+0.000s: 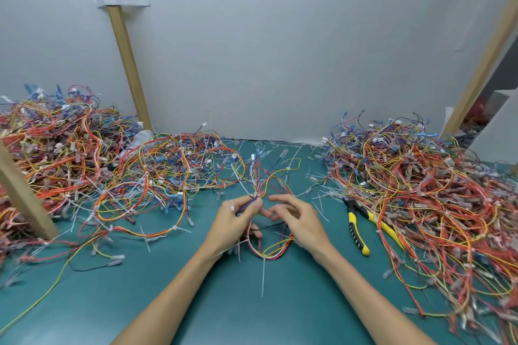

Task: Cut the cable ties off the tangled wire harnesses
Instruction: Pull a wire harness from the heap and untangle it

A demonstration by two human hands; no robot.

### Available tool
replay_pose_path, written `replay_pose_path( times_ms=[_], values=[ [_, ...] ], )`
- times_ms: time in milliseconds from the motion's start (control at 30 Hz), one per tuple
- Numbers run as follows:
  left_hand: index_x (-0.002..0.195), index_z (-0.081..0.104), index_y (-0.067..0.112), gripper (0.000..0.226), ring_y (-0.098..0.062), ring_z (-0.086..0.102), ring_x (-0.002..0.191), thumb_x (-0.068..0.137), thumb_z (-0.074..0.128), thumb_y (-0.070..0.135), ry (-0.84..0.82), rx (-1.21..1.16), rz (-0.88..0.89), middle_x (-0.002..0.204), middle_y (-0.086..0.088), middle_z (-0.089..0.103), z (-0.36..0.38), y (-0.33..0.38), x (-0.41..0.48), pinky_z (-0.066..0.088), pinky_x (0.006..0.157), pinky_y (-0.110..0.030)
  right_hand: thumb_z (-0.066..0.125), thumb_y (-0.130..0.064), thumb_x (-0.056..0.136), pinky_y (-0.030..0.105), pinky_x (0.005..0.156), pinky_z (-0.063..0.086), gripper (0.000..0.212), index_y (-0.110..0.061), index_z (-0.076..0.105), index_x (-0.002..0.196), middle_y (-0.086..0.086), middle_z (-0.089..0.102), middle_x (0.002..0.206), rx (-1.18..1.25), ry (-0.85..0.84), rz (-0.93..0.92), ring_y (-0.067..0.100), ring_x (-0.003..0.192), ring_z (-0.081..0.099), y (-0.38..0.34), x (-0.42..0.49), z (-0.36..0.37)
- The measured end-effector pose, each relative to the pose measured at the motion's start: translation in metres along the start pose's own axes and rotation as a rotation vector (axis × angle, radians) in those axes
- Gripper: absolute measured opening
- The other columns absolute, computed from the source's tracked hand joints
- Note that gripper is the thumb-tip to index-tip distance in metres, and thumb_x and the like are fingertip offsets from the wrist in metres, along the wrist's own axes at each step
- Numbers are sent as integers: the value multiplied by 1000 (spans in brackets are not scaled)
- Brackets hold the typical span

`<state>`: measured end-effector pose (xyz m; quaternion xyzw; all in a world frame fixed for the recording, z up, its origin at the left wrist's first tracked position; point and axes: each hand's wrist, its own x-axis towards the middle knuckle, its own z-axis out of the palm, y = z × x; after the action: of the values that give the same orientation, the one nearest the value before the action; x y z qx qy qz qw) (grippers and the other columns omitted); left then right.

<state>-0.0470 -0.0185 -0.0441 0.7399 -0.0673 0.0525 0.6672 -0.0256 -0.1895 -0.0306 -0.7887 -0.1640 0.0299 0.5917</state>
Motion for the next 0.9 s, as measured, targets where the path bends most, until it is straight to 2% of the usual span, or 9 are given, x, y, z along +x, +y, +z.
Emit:
replay_pose_path(
  times_ms=[67, 167, 233, 333, 533, 667, 767, 833, 900],
  values=[
    [113, 69, 10, 23, -16, 66, 59, 97, 58, 21, 29, -3, 20, 89, -7, 76, 1, -2, 1, 53, 59, -23, 56, -3, 95, 19, 81, 52, 27, -20, 68, 113, 5, 76, 92, -23, 4, -39, 14, 81, 71, 2, -3, 3],
    [94, 76, 12, 19, -10, 59, 76, 96, 60, 23, 17, 62, 92, 87, -11, 75, -2, -2, 2, 47, 74, -25, 57, -4, 95, 25, 82, 55, 28, -24, 68, 112, 5, 76, 91, -14, 9, -73, 21, 81, 71, 4, -4, 3],
    [88, 78, 14, 21, -7, 55, 71, 95, 60, 24, 0, 89, 106, 85, -10, 74, -3, 0, 2, 43, 68, -22, 58, -5, 95, 28, 82, 55, 27, -26, 68, 109, 6, 76, 91, -42, 16, -88, 20, 80, 70, 5, -4, 3],
    [81, 77, 19, 20, -4, 54, 62, 94, 62, 21, 14, 58, 114, 74, 8, 71, -4, 0, 1, 41, 60, -13, 60, -6, 94, 33, 83, 56, 23, -23, 70, 107, 5, 75, 87, -77, 27, -104, 17, 80, 70, 7, -5, 3],
    [76, 71, 18, 21, -4, 47, 52, 95, 62, 17, -30, 158, 114, 61, 13, 61, 2, -2, -1, 39, 54, -15, 60, -16, 96, 42, 81, 55, 12, -21, 71, 99, 0, 72, 77, -107, 101, -140, 18, 78, 69, 9, -8, 3],
    [80, 71, 16, 18, -10, 55, 53, 95, 63, 23, -35, 243, 102, 71, 5, 68, 5, -3, -3, 47, 57, -24, 61, -17, 96, 38, 81, 55, 11, -22, 69, 93, -4, 72, 76, -130, 121, -142, 11, 76, 68, 12, -8, 0],
    [81, 70, 13, 22, -9, 55, 52, 97, 59, 23, -5, 245, 99, 68, 8, 67, 7, 1, -6, 45, 56, -20, 62, -17, 95, 34, 75, 52, 11, -24, 71, 93, -3, 70, 75, -174, 125, -167, 16, 74, 65, 12, -10, 0],
    [81, 70, 12, 25, -9, 56, 51, 98, 56, 25, 28, 201, 78, 68, 10, 67, 11, 4, -9, 43, 53, -18, 61, -18, 95, 31, 74, 50, 14, -28, 70, 91, -2, 70, 75, -196, 135, -171, 18, 75, 64, 13, -11, 1],
    [86, 69, 10, 26, -10, 56, 51, 99, 53, 26, 43, 78, 36, 73, 6, 69, 16, 8, -12, 43, 48, -18, 61, -19, 95, 21, 70, 48, 14, -30, 69, 90, -9, 68, 74, -232, 150, -197, 6, 73, 62, 15, -12, 0]
  ],
)
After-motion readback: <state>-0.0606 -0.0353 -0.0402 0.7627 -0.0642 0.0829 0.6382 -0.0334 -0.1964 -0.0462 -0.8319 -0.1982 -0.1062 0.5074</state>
